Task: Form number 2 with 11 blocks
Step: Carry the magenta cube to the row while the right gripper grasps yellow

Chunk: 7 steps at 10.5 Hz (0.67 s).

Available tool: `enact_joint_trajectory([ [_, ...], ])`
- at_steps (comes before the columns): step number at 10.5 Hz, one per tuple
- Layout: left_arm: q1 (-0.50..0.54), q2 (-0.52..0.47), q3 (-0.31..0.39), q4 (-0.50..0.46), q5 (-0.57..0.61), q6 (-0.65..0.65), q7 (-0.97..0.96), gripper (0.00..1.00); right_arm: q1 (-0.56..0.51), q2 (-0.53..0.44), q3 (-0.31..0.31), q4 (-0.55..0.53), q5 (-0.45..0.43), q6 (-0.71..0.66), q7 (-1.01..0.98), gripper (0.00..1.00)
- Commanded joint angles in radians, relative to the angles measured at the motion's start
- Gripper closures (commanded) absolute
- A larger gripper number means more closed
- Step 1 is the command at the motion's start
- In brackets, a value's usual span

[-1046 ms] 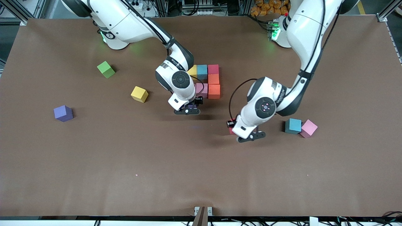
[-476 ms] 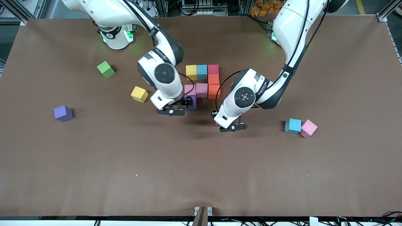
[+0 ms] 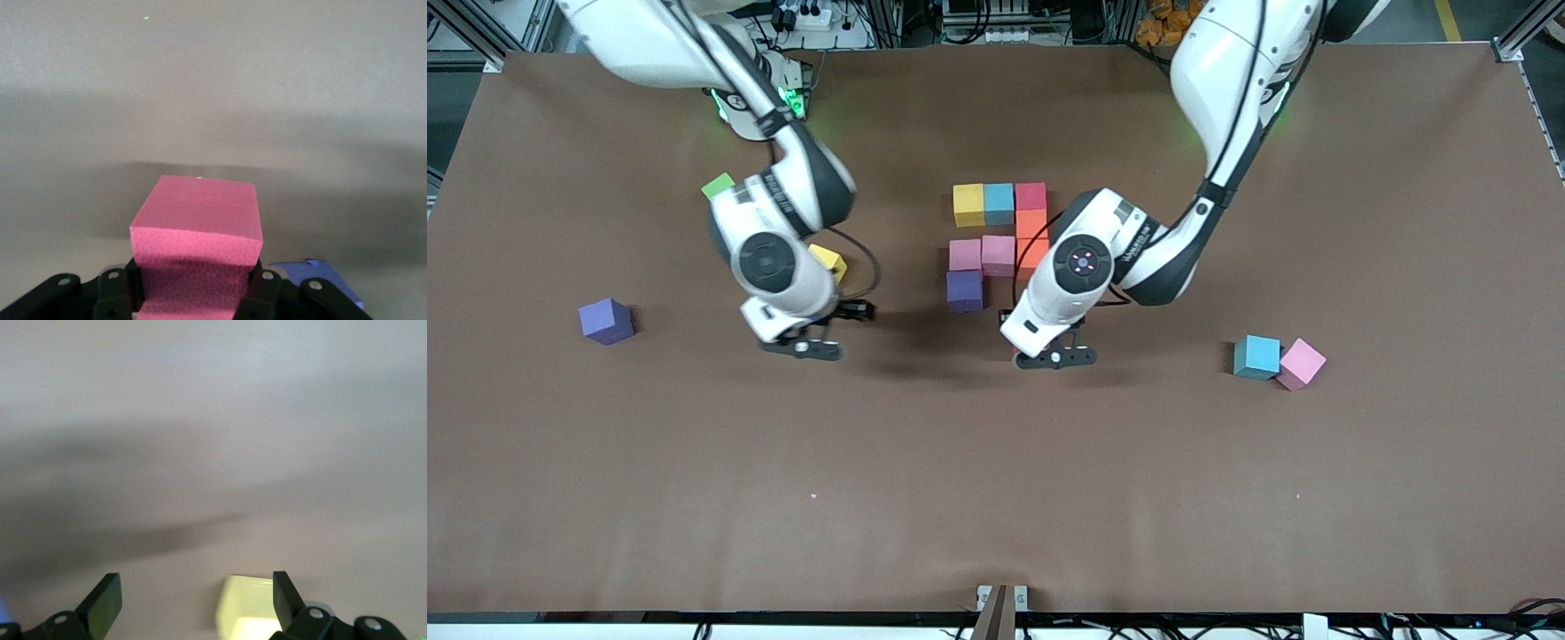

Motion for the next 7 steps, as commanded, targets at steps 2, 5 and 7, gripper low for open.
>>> enact_joint_trajectory([
  [2,-0.069,0.084,0.040,0.173,-0.030,-0.101,-0.040,1.00,-0.051,-0.136,0.016,-0.262,0.007,0.136,0.007,0.00],
  [5,-0.151,0.134,0.126,0.256,-0.079,-0.164,-0.069,1.00,-0.042,-0.174,0.027,-0.362,0.090,0.189,0.006,0.00],
  [7,-0.186,0.187,0.160,0.350,-0.104,-0.199,-0.103,1.00,-0.040,-0.178,0.027,-0.417,0.138,0.250,0.006,0.00],
])
